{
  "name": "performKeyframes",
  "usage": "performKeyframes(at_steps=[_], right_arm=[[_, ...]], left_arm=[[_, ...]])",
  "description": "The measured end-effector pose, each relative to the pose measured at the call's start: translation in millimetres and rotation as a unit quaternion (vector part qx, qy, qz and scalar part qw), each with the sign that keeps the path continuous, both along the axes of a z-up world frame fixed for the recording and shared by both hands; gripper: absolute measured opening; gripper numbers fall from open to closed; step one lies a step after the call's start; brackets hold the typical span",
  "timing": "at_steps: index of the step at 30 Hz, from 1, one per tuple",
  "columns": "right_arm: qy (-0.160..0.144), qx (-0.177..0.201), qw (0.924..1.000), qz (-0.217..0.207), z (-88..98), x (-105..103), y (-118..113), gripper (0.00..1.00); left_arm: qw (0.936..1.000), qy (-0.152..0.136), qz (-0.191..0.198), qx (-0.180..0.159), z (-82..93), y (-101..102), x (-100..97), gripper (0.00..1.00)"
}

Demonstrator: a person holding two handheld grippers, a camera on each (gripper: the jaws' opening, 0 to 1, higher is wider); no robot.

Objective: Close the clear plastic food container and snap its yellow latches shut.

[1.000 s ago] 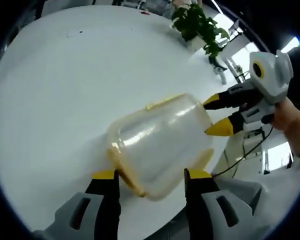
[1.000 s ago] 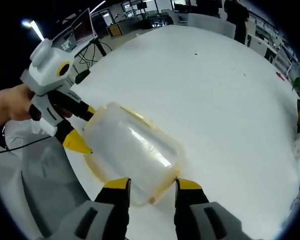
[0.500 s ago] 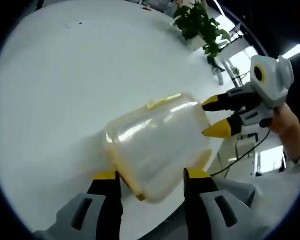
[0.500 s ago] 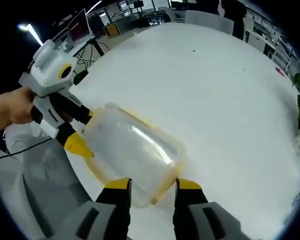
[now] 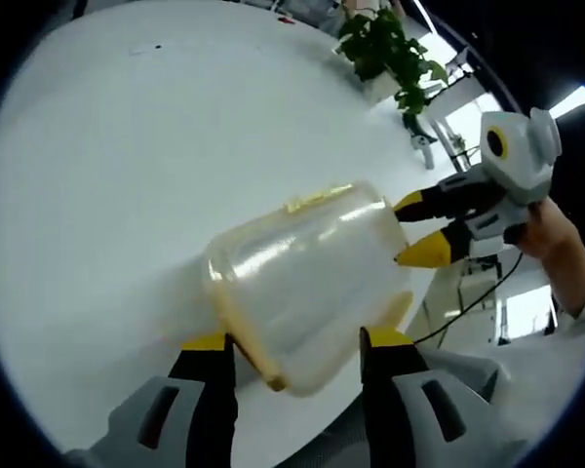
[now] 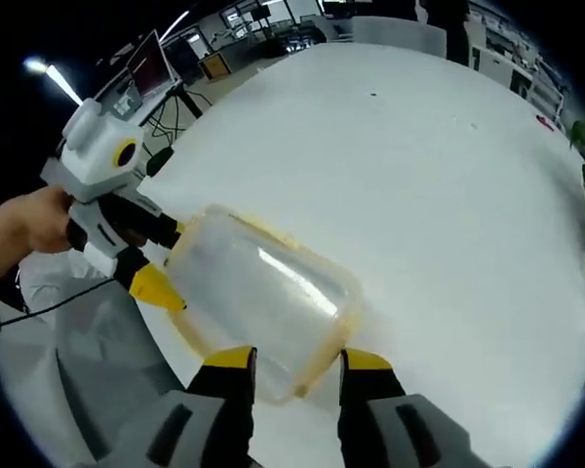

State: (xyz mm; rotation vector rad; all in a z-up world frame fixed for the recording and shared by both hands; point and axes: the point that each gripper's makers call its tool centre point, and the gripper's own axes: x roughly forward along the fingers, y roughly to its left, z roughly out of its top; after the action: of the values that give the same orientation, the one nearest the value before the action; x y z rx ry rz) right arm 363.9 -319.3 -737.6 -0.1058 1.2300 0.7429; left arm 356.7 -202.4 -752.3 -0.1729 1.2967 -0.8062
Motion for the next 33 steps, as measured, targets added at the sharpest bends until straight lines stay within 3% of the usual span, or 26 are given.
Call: performKeyframes(at_steps=[3, 5, 9, 14, 21, 25, 26, 29, 33], right_arm=[[-0.025, -0.002, 0.9995, 0.019, 1.5, 1, 1, 0.33], [-0.012, -0.002, 0.9996, 0.026, 0.8, -4, 1, 0.34], [-0.013, 0.006, 0.9998, 0.015, 5.1, -3, -1, 0.33], [-0.038, 0.018, 0.9991, 0.01, 15.2, -2, -4, 0.27], [-0.057, 0.015, 0.998, 0.019, 24.7, 3, -14, 0.27], [-0.062, 0.022, 0.9976, 0.022, 27.3, 2, -11, 0.25], [-0.062, 0.022, 0.9975, 0.027, 27.2, 1, -9, 0.25], [-0.065, 0.024, 0.997, 0.035, 27.7, 0, -7, 0.24], [-0.066, 0.028, 0.9965, 0.043, 28.0, -2, -2, 0.24]], left_arm=[[0.9999, -0.005, 0.007, -0.013, 1.3, 5, 0.7, 0.46], [0.9998, -0.008, 0.009, -0.017, 3.4, 7, 0.4, 0.43], [0.9994, -0.032, -0.009, -0.013, 7.5, 10, -1.2, 0.39], [0.9983, -0.049, -0.027, -0.014, 11.9, 12, -7.2, 0.39], [0.9975, -0.059, -0.038, -0.009, 13.6, 19, -9.8, 0.4], [0.9979, -0.055, -0.033, 0.009, 6.7, 24, -11.3, 0.48], [0.9959, -0.062, -0.056, 0.035, 2.8, 33, -13.0, 0.49], [0.9965, -0.071, -0.04, 0.02, 8.2, 28, -10.8, 0.49], [0.9966, -0.072, -0.026, 0.03, 6.6, 34, -6.7, 0.57]])
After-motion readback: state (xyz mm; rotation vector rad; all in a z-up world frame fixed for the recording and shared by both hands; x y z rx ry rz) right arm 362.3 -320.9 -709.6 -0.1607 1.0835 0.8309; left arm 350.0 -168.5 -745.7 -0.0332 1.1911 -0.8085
